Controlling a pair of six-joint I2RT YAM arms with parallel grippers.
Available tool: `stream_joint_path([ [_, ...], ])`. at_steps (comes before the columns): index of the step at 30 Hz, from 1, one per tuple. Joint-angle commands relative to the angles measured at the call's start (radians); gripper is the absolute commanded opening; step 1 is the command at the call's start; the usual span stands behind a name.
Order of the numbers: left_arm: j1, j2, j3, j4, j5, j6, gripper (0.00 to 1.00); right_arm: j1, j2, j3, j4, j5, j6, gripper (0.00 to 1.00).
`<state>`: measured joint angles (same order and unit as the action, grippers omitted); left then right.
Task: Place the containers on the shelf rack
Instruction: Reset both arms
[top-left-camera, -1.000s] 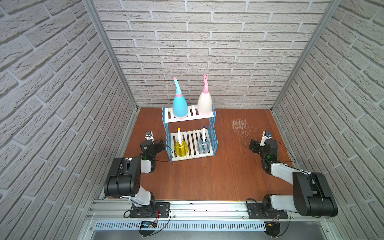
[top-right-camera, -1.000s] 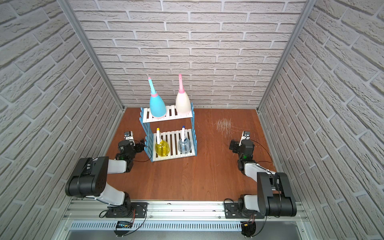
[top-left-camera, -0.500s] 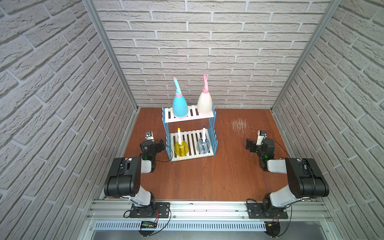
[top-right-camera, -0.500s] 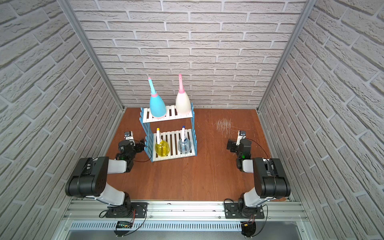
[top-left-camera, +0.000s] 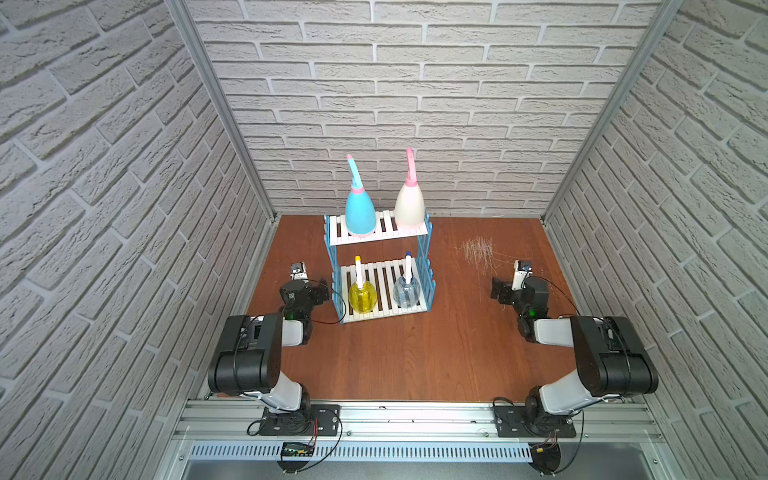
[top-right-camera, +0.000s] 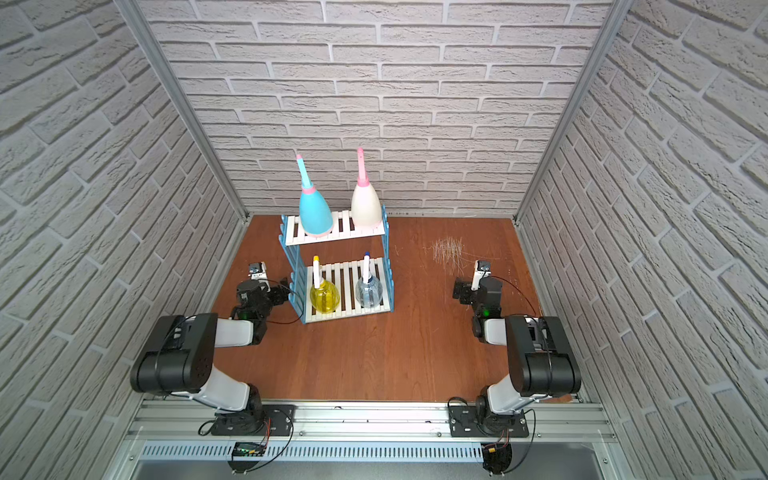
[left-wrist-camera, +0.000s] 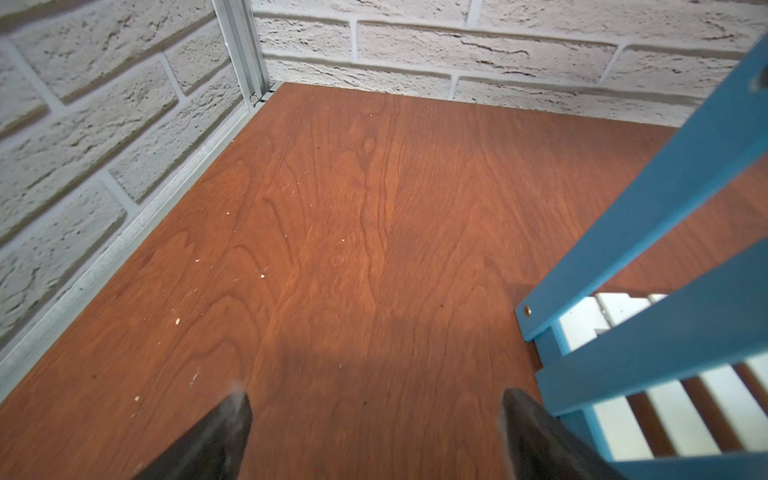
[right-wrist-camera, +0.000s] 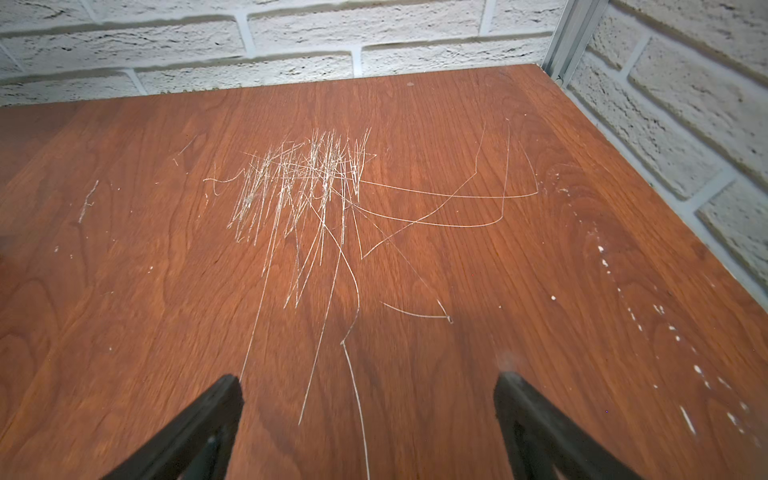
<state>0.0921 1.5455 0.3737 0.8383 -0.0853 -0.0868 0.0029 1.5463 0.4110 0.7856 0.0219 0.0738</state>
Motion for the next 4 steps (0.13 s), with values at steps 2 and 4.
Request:
stream_joint_path([
  [2, -0.004, 0.003, 0.019, 0.031, -0.005, 0.007, 0.98, 0.006, -0.008, 0.011, 0.031, 0.001, -0.01, 0.99],
  [4, -0.006, 0.002, 0.017, 0.034, -0.007, 0.009, 0.98, 0.005, -0.011, 0.007, 0.035, 0.0, -0.01, 0.99],
])
